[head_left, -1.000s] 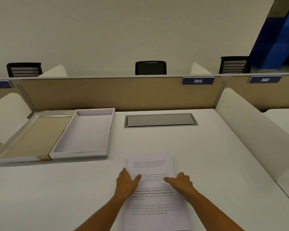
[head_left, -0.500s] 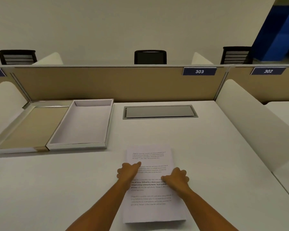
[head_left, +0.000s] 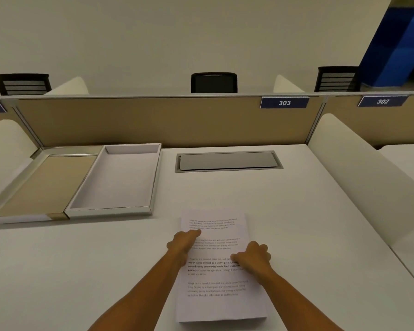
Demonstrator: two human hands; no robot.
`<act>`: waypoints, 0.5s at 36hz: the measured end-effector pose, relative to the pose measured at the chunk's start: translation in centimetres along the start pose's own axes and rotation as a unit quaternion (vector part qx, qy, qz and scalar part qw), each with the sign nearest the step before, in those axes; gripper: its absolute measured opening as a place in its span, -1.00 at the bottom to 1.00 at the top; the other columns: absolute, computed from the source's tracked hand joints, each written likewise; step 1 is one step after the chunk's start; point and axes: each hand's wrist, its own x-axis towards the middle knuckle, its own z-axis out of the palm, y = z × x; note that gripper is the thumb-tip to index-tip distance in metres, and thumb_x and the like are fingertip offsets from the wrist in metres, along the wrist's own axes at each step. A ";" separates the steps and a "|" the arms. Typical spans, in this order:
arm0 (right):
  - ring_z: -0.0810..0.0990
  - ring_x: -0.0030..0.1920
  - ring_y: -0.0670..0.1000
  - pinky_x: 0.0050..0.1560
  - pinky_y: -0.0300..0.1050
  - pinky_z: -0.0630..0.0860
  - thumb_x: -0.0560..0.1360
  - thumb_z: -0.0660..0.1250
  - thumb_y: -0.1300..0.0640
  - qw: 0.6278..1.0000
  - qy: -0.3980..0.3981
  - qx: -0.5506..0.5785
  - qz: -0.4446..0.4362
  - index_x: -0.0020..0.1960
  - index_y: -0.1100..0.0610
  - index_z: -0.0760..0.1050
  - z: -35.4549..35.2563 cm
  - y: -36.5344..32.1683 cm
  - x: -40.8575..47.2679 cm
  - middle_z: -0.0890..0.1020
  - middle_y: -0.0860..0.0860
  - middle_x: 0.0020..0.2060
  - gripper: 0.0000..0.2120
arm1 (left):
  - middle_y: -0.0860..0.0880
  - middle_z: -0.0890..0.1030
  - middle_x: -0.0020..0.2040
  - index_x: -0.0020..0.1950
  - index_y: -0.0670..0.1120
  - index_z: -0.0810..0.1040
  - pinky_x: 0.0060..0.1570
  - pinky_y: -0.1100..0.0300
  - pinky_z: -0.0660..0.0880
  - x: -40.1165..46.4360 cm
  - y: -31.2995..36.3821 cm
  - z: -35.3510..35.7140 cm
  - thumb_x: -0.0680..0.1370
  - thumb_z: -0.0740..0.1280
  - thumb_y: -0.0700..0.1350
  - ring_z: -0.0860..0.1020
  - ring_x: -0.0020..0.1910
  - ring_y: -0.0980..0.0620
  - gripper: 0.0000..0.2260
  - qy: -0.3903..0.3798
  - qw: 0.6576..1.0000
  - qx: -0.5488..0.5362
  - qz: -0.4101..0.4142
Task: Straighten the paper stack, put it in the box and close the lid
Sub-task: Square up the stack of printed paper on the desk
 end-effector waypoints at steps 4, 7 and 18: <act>0.43 0.24 0.19 0.14 -0.01 0.48 0.40 0.47 -0.06 1.000 -0.001 0.001 -0.001 0.23 0.16 0.42 0.0 0.0 0.2 0.40 0.17 0.22 -0.48 | -0.26 0.50 0.36 0.45 -0.20 0.39 0.28 -0.19 0.52 0.1 0.0 -0.2 0.53 0.40 0.03 0.52 0.28 -0.27 -0.44 0.004 1.000 0.013 0.010; 0.43 0.24 0.18 0.11 -0.03 0.48 0.39 0.47 -0.07 1.000 -0.003 0.001 -0.003 0.22 0.16 0.42 0.0 0.0 0.3 0.40 0.16 0.21 -0.48 | -0.27 0.58 0.28 0.46 -0.23 0.36 0.15 -0.12 0.58 0.0 0.3 -0.4 0.56 0.41 -0.07 0.59 0.20 -0.27 -0.47 -0.017 1.000 -0.014 0.009; 0.46 0.21 0.17 0.15 -0.03 0.49 0.39 0.45 -0.14 1.000 0.004 -0.016 -0.016 0.23 0.16 0.41 -0.1 0.3 0.1 0.41 0.16 0.19 -0.43 | -0.21 0.64 -0.02 0.43 -0.25 0.29 -0.20 -0.07 0.65 0.4 0.2 -1.3 0.49 0.50 -0.15 0.68 -0.11 -0.18 -0.39 -0.028 0.999 -0.040 0.013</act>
